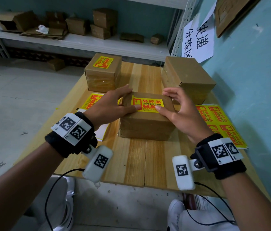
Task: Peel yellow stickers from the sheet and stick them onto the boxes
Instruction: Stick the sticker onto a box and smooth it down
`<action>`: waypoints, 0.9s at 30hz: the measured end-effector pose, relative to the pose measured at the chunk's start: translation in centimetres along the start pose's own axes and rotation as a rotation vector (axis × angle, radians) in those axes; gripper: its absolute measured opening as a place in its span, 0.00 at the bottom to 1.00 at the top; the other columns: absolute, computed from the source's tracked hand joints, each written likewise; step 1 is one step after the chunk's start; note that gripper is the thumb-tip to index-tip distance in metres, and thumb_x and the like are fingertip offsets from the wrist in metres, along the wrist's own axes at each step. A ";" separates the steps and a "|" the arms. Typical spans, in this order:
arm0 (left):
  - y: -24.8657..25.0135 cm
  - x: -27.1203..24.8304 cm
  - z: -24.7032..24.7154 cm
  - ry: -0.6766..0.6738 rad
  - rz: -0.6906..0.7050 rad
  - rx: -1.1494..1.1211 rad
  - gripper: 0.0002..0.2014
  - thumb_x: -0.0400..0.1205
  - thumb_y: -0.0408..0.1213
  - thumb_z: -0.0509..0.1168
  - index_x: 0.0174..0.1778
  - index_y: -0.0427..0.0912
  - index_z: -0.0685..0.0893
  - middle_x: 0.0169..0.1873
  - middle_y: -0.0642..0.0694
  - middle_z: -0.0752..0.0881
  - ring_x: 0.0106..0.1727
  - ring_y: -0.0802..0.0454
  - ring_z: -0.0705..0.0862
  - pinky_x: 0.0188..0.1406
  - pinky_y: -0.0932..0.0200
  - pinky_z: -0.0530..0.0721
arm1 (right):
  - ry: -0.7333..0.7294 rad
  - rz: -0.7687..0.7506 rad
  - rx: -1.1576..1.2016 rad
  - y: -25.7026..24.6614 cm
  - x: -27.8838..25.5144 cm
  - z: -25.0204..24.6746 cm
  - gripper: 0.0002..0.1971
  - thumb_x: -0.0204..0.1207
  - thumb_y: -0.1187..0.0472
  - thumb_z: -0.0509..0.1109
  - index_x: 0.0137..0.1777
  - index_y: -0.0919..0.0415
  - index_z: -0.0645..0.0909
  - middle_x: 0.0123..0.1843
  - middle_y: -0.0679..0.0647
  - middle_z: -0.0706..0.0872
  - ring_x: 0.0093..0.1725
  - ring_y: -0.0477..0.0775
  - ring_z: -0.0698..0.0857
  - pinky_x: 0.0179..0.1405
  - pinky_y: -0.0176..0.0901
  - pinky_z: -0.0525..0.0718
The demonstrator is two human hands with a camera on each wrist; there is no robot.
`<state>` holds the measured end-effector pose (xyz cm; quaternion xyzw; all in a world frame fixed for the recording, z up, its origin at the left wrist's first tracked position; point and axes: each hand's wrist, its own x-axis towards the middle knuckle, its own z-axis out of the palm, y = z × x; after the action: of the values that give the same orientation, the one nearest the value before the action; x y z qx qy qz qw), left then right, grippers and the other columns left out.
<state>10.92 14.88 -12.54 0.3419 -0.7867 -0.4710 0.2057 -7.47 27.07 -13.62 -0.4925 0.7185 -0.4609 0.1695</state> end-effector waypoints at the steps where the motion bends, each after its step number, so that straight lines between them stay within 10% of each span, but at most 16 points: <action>1: -0.1 0.0 -0.1 -0.006 0.004 -0.009 0.34 0.77 0.44 0.73 0.80 0.49 0.69 0.82 0.60 0.62 0.80 0.61 0.63 0.55 0.79 0.68 | -0.006 -0.002 0.006 0.1 0.0 -0.1 0.28 0.73 0.53 0.80 0.71 0.48 0.74 0.69 0.42 0.81 0.73 0.41 0.76 0.77 0.52 0.74; 11: -0.4 0.1 -0.8 -0.016 -0.016 -0.153 0.24 0.83 0.35 0.66 0.77 0.47 0.74 0.73 0.56 0.76 0.72 0.62 0.74 0.74 0.60 0.72 | -0.067 0.015 0.129 0.4 0.2 -1.4 0.21 0.79 0.66 0.73 0.70 0.52 0.77 0.69 0.43 0.83 0.74 0.41 0.76 0.79 0.54 0.73; 16: 0.5 0.3 0.1 0.127 -0.040 -0.172 0.14 0.86 0.44 0.62 0.66 0.47 0.84 0.56 0.53 0.86 0.59 0.58 0.82 0.54 0.66 0.81 | 0.023 0.002 0.063 0.0 0.7 -0.4 0.16 0.82 0.55 0.71 0.68 0.53 0.78 0.65 0.44 0.84 0.69 0.41 0.79 0.75 0.46 0.76; 27: 0.4 1.0 1.3 0.324 0.031 0.182 0.21 0.75 0.52 0.74 0.62 0.48 0.86 0.58 0.51 0.85 0.57 0.56 0.79 0.56 0.54 0.81 | 0.170 -0.045 -0.109 0.0 1.4 1.8 0.25 0.70 0.48 0.81 0.63 0.56 0.79 0.62 0.51 0.81 0.63 0.47 0.79 0.60 0.35 0.77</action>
<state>9.23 15.07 -12.81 0.4184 -0.7879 -0.3335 0.3049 -6.90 24.99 -14.26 -0.4762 0.7432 -0.4647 0.0705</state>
